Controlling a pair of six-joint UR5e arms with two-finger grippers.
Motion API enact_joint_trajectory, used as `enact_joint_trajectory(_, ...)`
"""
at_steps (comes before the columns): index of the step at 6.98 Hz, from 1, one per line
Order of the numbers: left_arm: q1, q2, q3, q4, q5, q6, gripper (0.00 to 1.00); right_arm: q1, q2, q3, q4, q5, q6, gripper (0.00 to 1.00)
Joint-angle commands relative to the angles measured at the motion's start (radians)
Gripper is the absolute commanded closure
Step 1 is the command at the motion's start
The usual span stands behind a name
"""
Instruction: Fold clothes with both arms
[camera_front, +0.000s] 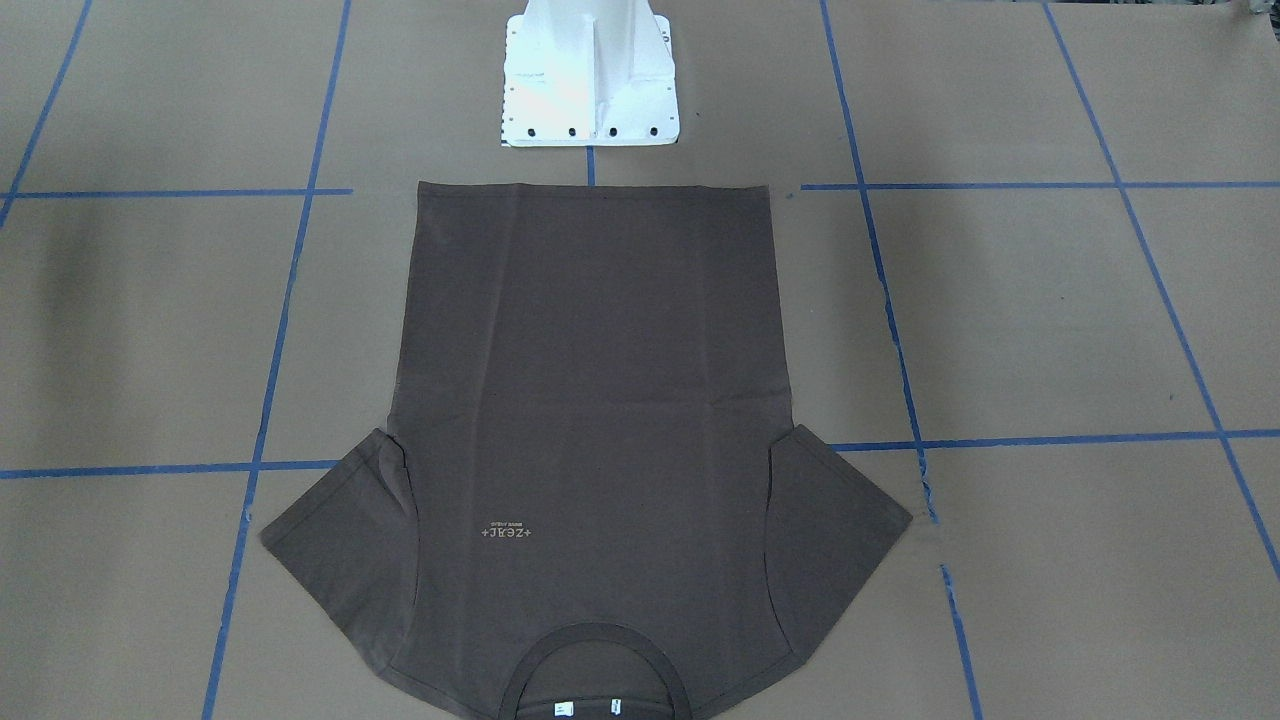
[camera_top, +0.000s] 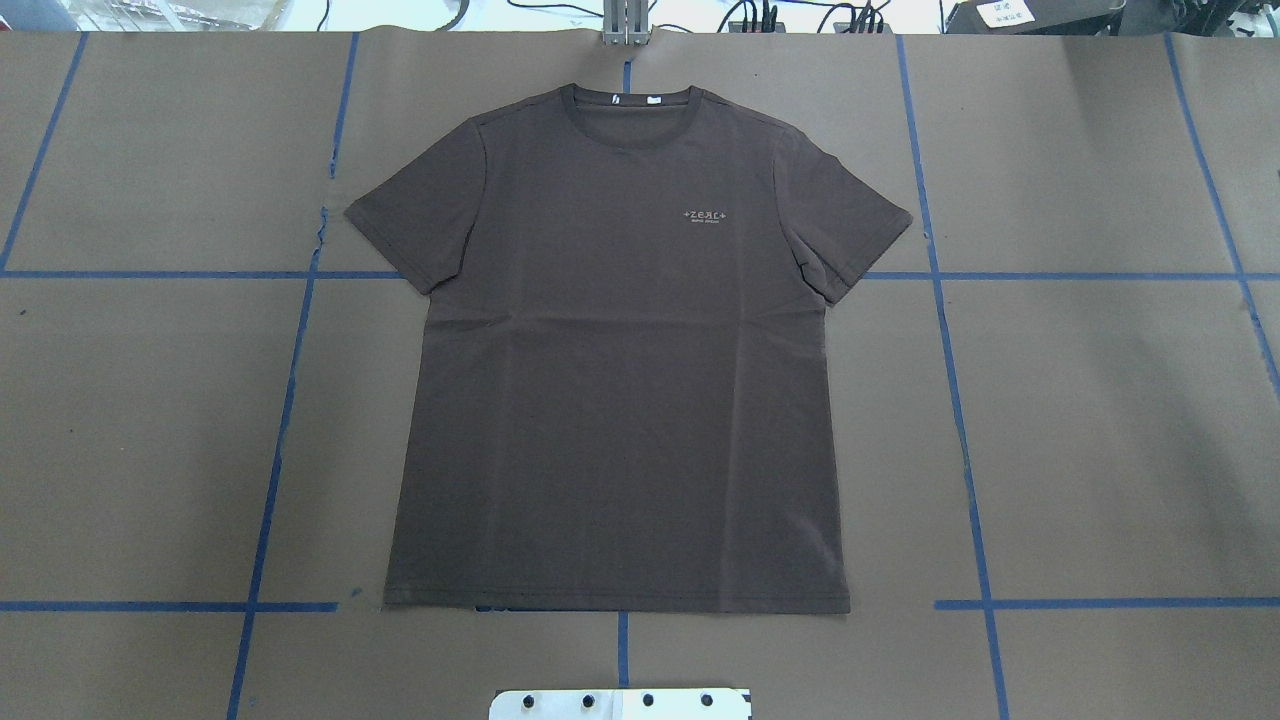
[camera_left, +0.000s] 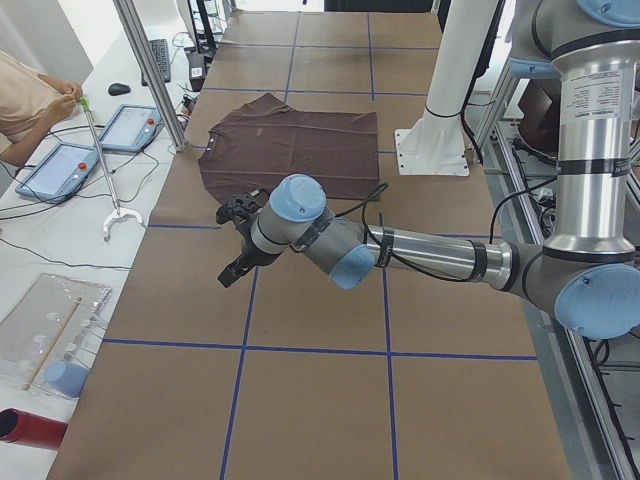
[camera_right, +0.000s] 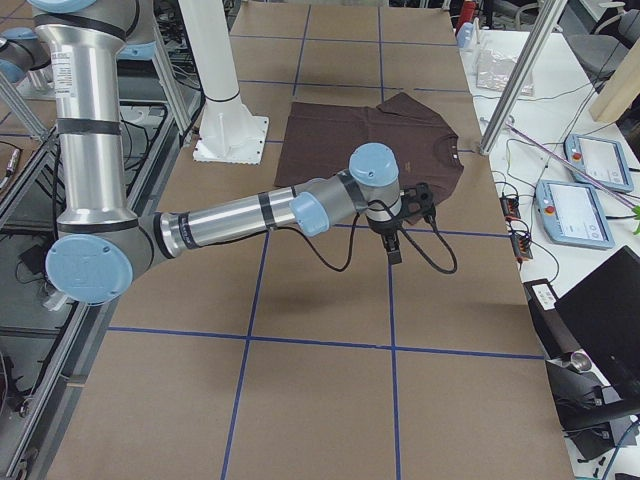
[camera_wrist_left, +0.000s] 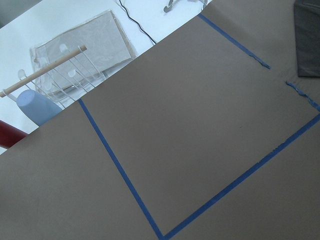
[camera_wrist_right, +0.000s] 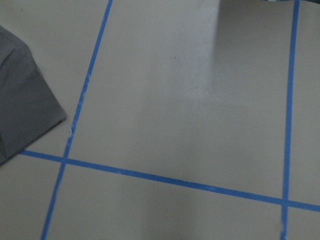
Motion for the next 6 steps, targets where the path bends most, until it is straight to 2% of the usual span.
enact_joint_trajectory(1,0.002,-0.006,-0.002,-0.017,0.0,-0.015,0.0,-0.14,0.196,-0.14,0.196,-0.023,0.375,0.03)
enact_joint_trajectory(2,0.002,-0.004,-0.002,-0.033,0.0,-0.018,0.0,-0.238,0.288,-0.243,0.302,-0.142,0.526,0.11)
enact_joint_trajectory(3,0.002,-0.004,0.0,-0.034,0.001,-0.016,0.0,-0.326,0.344,-0.317,0.344,-0.288,0.585,0.16)
enact_joint_trajectory(4,0.002,-0.004,0.0,-0.034,0.002,-0.016,0.0,-0.375,0.36,-0.345,0.343,-0.315,0.584,0.18)
enact_joint_trajectory(6,0.002,-0.004,0.0,-0.034,0.002,-0.015,0.0,-0.463,0.361,-0.408,0.346,-0.428,0.585,0.22)
